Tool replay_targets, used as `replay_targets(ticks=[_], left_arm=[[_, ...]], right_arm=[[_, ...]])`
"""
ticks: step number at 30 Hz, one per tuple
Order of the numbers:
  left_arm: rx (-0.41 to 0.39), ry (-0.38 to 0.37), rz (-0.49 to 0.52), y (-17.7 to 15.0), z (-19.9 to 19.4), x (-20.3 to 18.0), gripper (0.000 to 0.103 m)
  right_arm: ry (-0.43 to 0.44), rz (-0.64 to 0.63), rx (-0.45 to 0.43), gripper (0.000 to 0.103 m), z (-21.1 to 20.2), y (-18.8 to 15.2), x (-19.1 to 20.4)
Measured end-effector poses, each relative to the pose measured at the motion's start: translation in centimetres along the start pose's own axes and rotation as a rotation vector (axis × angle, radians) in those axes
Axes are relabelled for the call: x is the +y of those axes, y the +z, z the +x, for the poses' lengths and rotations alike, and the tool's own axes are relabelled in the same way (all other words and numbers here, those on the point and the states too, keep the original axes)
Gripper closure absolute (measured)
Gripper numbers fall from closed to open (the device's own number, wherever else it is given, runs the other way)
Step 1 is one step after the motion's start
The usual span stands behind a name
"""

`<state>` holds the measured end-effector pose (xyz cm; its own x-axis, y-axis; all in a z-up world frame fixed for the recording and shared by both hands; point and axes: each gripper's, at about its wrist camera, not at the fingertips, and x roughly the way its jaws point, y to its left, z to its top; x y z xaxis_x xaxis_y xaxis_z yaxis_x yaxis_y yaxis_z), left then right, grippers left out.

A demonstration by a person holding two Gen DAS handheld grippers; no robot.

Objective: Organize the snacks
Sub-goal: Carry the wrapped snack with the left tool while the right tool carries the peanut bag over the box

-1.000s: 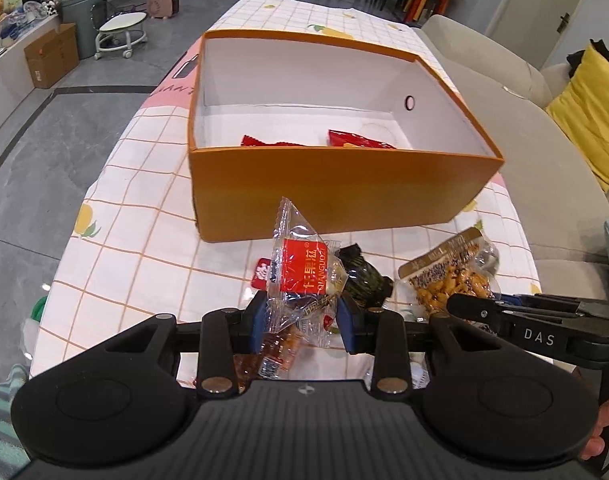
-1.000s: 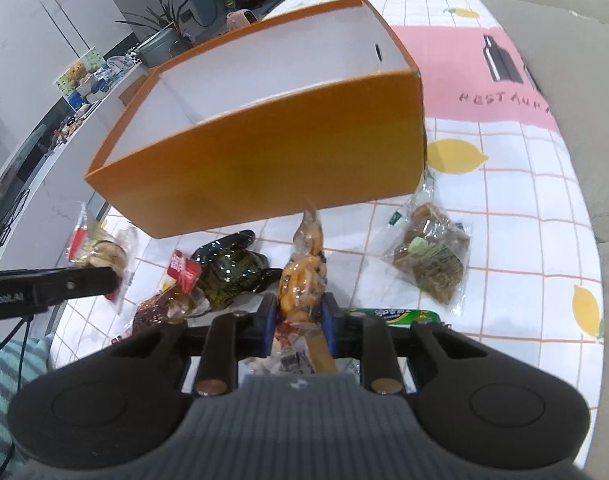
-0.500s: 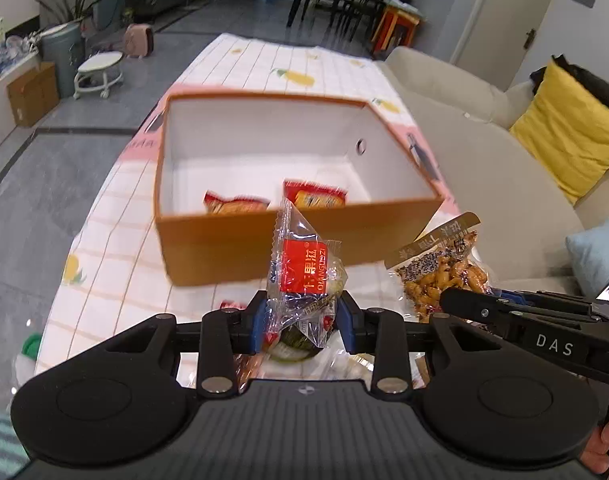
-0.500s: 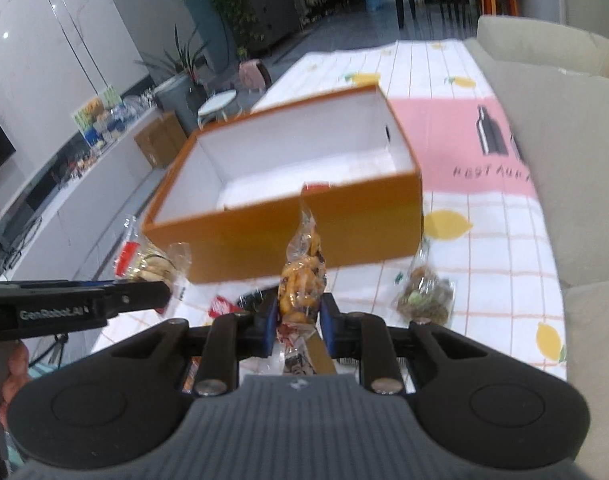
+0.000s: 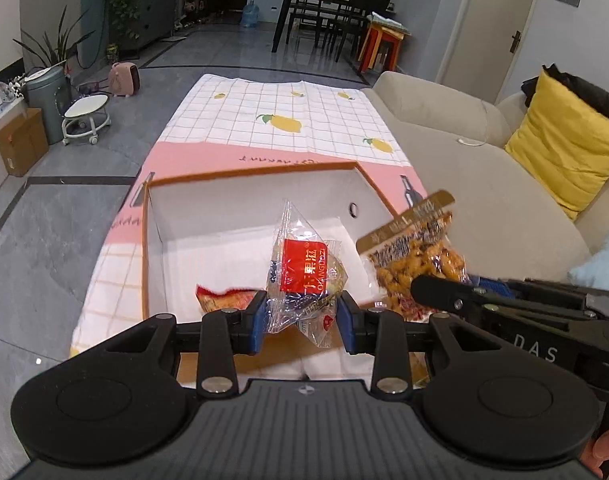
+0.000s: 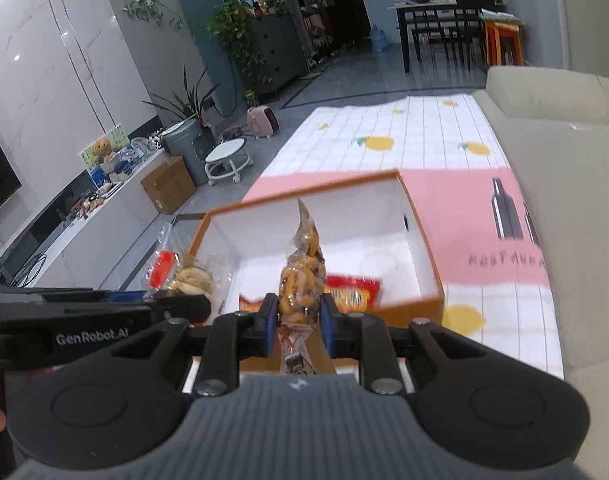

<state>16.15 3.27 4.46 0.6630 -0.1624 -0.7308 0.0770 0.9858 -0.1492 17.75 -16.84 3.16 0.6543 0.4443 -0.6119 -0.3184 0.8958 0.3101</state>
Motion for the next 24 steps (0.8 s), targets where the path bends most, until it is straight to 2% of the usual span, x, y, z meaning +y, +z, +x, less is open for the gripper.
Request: replay_targets(ticks=[5, 10, 16, 24], left_arm=[[0.03, 0.04, 0.019, 2.0, 2.2, 1.4, 0.063], [0.077, 0.094, 0.053, 3.4, 5.1, 2.8, 0.063], [0.175, 0.13, 0.084, 4.1, 8.8, 4.2, 0.063], [0.249, 0.187, 0.196, 4.5, 12.8, 4.4, 0.063]], right_arm=[[-0.018, -0.024, -0.004, 0.084, 3.4, 2.5, 0.6], [-0.035, -0.035, 0.03, 0.084, 7.3, 4.0, 0.9], [-0.05, -0.038, 0.111, 0.084, 12.0, 4.1, 0.9], [-0.048, -0.015, 0.176, 0.085, 16.5, 4.5, 0.6]])
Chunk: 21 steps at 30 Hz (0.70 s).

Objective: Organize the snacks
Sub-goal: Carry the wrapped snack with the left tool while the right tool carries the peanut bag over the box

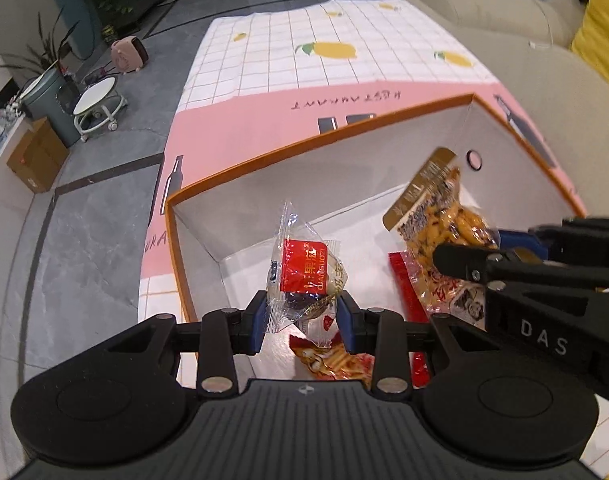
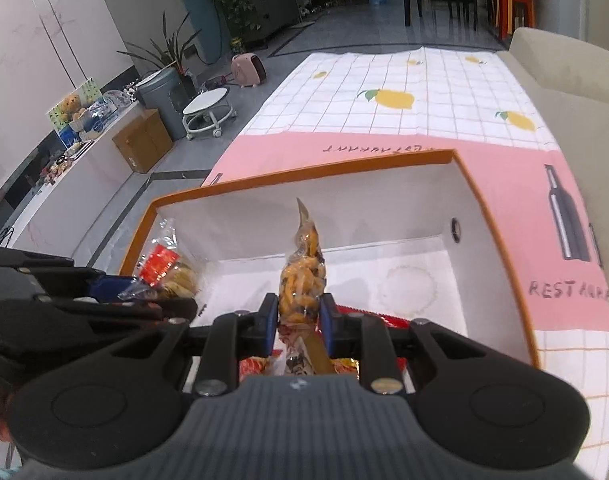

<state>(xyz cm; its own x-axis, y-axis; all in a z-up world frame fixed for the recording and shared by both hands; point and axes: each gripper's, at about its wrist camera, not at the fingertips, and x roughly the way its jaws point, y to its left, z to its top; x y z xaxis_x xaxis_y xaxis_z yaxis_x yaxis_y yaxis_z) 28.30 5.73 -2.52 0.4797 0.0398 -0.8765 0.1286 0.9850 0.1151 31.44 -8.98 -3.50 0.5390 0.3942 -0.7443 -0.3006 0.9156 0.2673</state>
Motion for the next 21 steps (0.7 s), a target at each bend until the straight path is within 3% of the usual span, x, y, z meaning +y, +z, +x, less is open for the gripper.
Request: replay_targets(ticks=[10, 21], left_arm=[[0.073, 0.046, 0.109, 0.6, 3.6, -0.4, 0.063], [0.128, 0.057, 0.159, 0.2, 5.8, -1.0, 0.059]], right_arm=[[0.007, 0.017, 0.092, 0.085, 3.8, 0.6, -0.2], [-0.01, 0.011, 0.183, 0.085, 6.7, -0.2, -0.4]])
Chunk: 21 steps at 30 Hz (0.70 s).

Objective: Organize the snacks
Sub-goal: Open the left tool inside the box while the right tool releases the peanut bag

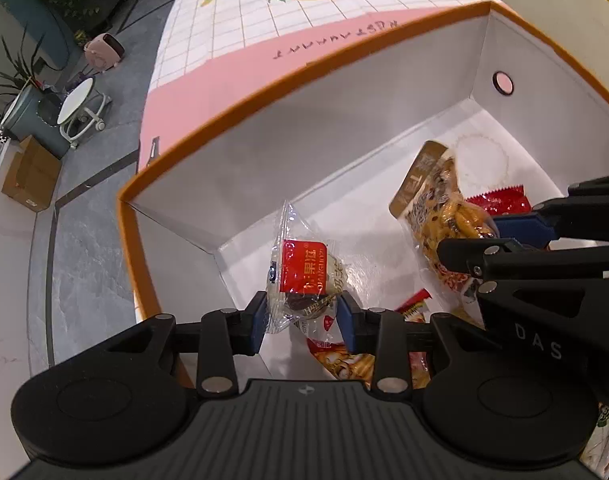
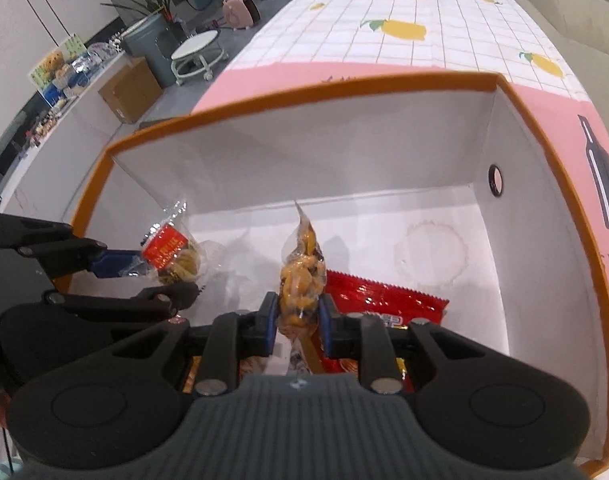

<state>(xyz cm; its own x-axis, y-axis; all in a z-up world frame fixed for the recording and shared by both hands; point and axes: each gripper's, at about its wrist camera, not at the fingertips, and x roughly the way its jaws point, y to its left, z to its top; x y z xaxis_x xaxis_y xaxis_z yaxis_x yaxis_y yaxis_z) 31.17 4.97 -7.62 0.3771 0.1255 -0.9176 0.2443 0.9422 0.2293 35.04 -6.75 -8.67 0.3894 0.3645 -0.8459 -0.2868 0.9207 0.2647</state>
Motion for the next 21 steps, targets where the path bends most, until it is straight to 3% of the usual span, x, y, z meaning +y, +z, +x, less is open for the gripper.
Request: replay_targets(ticks=[7, 9, 12, 15, 21], left_arm=[[0.007, 0.006, 0.01, -0.2, 0.2, -0.5, 0.052], [-0.001, 0.019, 0.019, -0.3, -0.1, -0.7, 0.051], [-0.029, 0.054, 0.024, -0.5, -0.8, -1.0, 0.031], [-0.056, 0.064, 0.015, -0.9, -1.7, -0.8, 0.029], [-0.108, 0.058, -0.055, -1.7, -4.3, -0.4, 0.029]], right_arm=[[-0.049, -0.057, 0.008, 0.081, 0.0, -0.2, 0.6], [-0.082, -0.08, 0.0, 0.072, -0.2, -0.2, 0.9], [-0.127, -0.109, -0.017, 0.068, -0.7, -0.3, 1.1], [-0.153, -0.116, -0.026, 0.056, -1.3, -0.3, 1.0], [-0.181, -0.124, -0.062, 0.046, -3.4, -0.9, 0.9]])
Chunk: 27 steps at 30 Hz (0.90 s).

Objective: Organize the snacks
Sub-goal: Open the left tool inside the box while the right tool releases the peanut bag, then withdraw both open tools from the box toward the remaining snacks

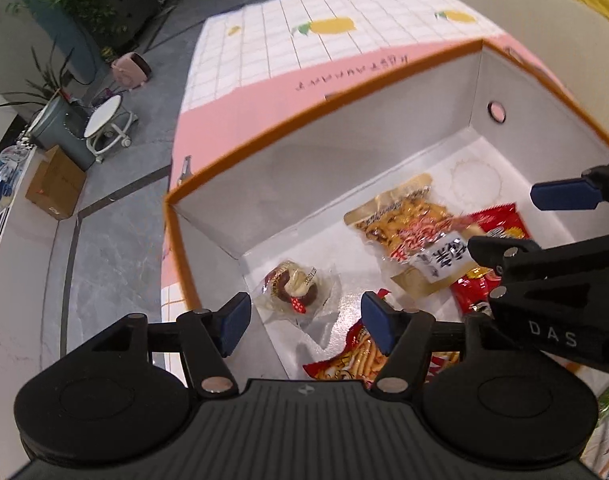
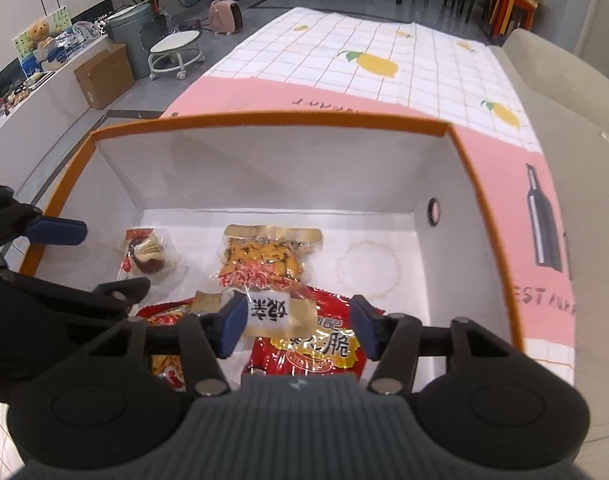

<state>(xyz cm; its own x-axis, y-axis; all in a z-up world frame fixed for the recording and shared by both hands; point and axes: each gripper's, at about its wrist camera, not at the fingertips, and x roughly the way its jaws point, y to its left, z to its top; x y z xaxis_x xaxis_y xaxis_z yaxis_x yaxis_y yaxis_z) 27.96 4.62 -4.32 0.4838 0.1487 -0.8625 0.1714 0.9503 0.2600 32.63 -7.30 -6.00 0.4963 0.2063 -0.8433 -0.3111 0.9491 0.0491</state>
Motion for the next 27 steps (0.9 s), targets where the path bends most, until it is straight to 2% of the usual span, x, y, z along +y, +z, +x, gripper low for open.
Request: replay_targets(ticks=[8, 14, 17, 23, 27], left_arm=[[-0.11, -0.018, -0.079, -0.9, -5.6, 0.2, 0.029], [-0.195, -0.09, -0.124, -2.6, -10.4, -1.0, 0.029], [-0.231, -0.157, -0.162, -4.0, -12.4, -1.7, 0.029], [-0.234, -0.266, -0.225, -7.5, -14.3, -3.1, 0.029], [-0.223, -0.305, -0.244, -9.6, -14.7, -4.1, 0.029]], right_arm=[[-0.005, 0.029, -0.056, 0.035, -4.2, -1.1, -1.3], [0.01, 0.071, -0.126, 0.03, -8.8, -3.2, -2.6], [0.007, 0.091, -0.159, 0.027, -11.1, -4.7, -3.4], [-0.001, 0.129, -0.185, 0.026, -14.6, -9.0, -5.0], [-0.007, 0.145, -0.171, 0.026, -15.7, -12.3, -5.8]])
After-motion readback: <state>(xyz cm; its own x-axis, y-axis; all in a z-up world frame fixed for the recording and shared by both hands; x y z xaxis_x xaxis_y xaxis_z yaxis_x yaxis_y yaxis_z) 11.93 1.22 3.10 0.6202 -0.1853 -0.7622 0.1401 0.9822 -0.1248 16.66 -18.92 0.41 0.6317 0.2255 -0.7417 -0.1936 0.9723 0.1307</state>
